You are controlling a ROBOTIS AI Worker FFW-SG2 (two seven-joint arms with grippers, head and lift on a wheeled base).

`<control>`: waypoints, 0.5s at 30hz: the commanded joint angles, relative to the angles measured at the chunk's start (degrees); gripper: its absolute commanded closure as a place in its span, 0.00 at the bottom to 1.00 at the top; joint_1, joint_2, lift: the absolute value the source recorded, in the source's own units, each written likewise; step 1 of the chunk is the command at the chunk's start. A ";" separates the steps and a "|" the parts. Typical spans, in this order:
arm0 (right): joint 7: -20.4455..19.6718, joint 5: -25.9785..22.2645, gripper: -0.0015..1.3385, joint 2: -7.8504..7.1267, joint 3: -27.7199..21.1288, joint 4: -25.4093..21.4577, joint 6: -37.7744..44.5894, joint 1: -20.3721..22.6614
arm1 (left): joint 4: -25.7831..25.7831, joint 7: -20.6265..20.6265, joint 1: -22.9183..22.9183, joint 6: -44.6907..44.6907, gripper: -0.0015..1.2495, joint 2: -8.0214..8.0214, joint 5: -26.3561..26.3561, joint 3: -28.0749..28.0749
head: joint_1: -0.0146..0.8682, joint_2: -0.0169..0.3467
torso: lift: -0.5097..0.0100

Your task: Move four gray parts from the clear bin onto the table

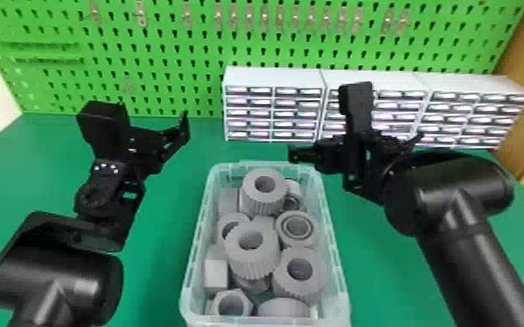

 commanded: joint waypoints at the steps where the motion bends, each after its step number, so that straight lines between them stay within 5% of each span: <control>1: -0.03 0.44 0.07 0.31 0.95 2.72 4.04 -2.57 | 0.00 -0.06 0.00 0.28 0.11 0.05 -0.01 0.01 | 0.79 0.12 | 0.89; 15: 1.03 -0.62 0.08 0.92 3.50 7.64 15.47 -7.14 | 0.00 -0.15 0.00 0.46 0.11 0.05 -0.18 0.09 | 0.79 0.12 | 0.89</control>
